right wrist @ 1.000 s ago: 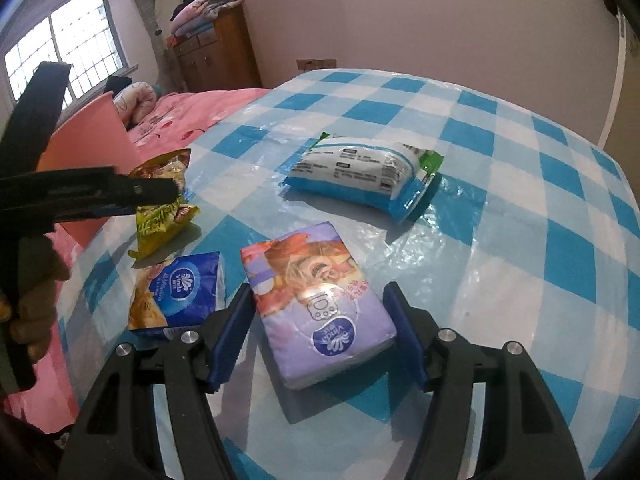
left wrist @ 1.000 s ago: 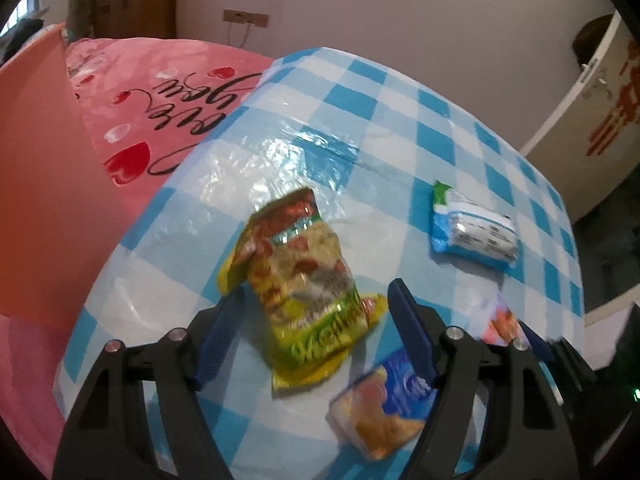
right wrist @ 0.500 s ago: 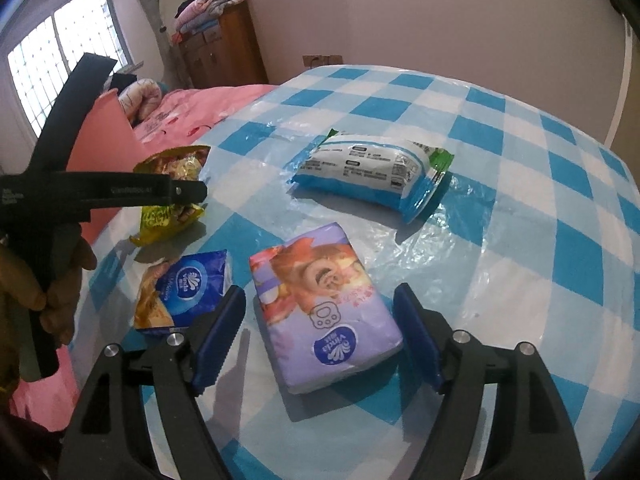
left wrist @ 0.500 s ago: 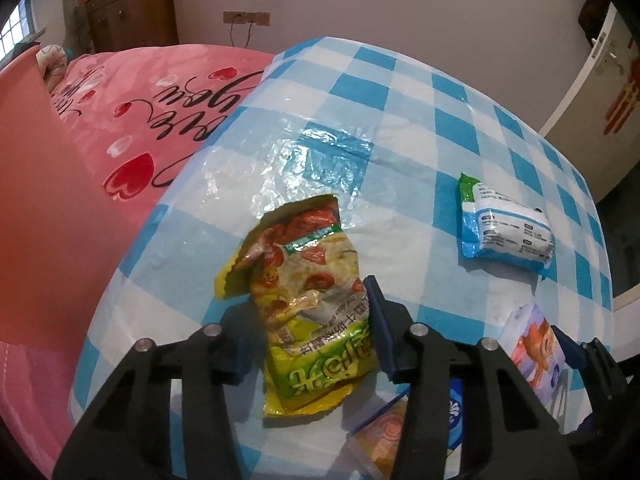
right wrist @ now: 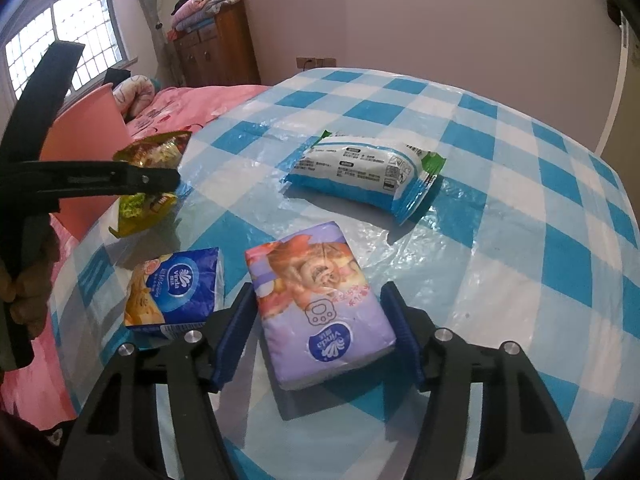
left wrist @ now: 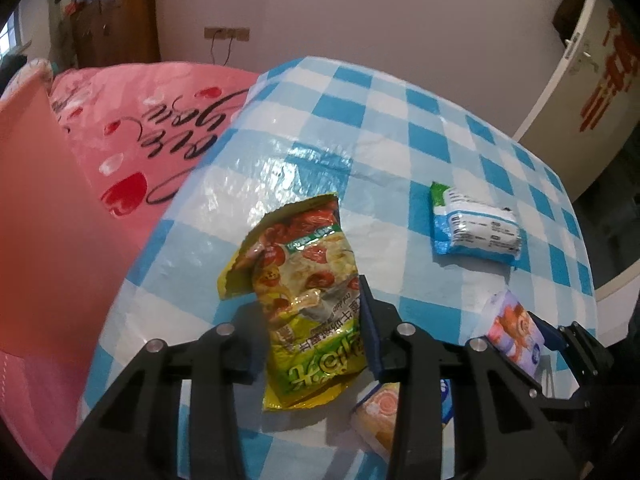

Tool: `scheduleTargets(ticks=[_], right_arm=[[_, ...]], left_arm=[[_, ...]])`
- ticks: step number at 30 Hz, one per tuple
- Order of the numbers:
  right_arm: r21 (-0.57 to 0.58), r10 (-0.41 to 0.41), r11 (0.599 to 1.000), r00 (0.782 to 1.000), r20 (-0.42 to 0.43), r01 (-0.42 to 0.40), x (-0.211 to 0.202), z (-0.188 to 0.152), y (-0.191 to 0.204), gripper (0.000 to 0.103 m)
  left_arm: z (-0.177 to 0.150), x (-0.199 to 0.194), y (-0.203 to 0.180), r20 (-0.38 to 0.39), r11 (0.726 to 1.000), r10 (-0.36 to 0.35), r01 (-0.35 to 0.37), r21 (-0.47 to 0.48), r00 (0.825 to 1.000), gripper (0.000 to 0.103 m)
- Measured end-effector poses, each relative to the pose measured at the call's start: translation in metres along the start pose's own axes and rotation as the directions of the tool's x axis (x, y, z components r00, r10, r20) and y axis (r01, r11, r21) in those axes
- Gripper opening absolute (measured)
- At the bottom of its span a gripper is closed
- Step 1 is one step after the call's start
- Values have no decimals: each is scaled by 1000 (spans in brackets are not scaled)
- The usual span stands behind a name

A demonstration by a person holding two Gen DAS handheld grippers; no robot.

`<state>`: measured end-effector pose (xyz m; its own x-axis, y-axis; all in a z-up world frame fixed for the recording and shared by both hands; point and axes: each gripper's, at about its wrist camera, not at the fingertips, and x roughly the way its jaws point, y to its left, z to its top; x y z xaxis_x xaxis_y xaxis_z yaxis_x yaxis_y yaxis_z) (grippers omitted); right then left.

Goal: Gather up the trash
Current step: 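Carry the yellow packet and purple tissue pack over the pink bucket with both tools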

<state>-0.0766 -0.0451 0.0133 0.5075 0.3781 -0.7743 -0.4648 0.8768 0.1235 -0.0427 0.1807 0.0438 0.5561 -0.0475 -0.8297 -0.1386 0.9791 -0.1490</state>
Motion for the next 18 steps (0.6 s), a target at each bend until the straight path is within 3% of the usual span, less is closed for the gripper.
scheduleTargets(ticks=[11, 18], right_arm=[[27, 24, 999, 999, 46, -26, -27, 23, 7, 63], [33, 91, 995, 994, 67, -94, -43, 47, 24, 63]], left_arm=[[14, -50, 1, 139, 996, 21, -33, 82, 990, 39], [28, -84, 21, 218, 996, 34, -50, 68, 975, 39]])
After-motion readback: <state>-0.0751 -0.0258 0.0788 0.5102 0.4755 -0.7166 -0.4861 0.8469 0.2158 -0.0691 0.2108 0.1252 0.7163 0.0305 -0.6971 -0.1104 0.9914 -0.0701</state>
